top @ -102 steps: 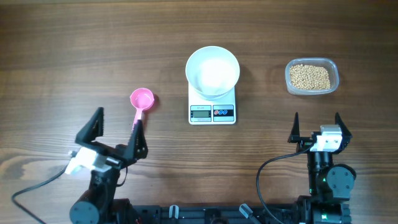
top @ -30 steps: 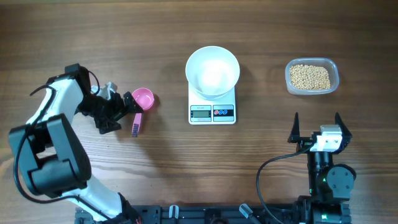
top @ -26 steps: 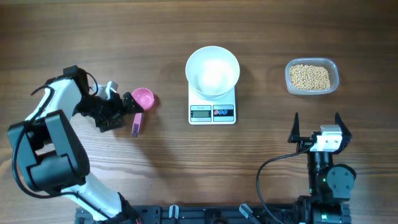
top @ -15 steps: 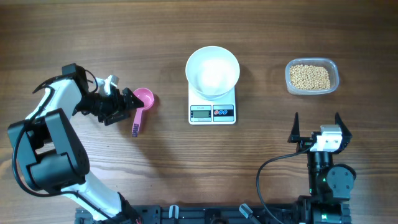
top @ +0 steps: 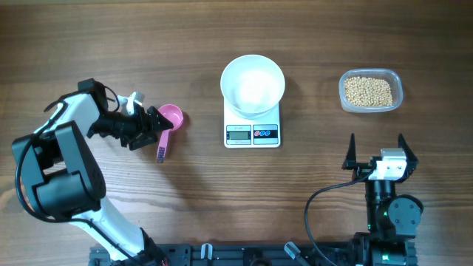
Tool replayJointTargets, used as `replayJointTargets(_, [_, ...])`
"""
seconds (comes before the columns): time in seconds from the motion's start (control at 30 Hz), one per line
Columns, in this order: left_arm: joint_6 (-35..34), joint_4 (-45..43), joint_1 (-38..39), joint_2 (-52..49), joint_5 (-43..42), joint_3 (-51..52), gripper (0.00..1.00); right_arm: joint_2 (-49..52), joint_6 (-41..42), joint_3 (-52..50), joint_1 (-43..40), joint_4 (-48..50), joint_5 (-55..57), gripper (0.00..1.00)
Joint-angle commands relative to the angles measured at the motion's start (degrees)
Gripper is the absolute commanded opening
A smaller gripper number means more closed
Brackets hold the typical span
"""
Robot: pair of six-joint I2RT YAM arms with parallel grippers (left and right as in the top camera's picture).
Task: Scoop item into bowl and weigh 150g on scale
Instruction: 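Close the left gripper on the pink scoop handle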
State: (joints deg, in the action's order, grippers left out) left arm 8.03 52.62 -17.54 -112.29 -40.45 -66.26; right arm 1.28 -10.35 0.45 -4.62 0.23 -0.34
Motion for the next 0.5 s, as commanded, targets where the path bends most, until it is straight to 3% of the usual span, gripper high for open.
replayJointTargets(0.0, [0.6,-0.1,0.2,-0.6,-1.5,0.5,0.71,0.0,-0.2,-0.2,0.2,0.2,0.7,1.00])
replayJointTargets(0.47, [1.0,0.3,2.4,-0.6,0.6,0.5,0.67,0.0,-0.2,-0.2,0.2,0.2,0.7,1.00])
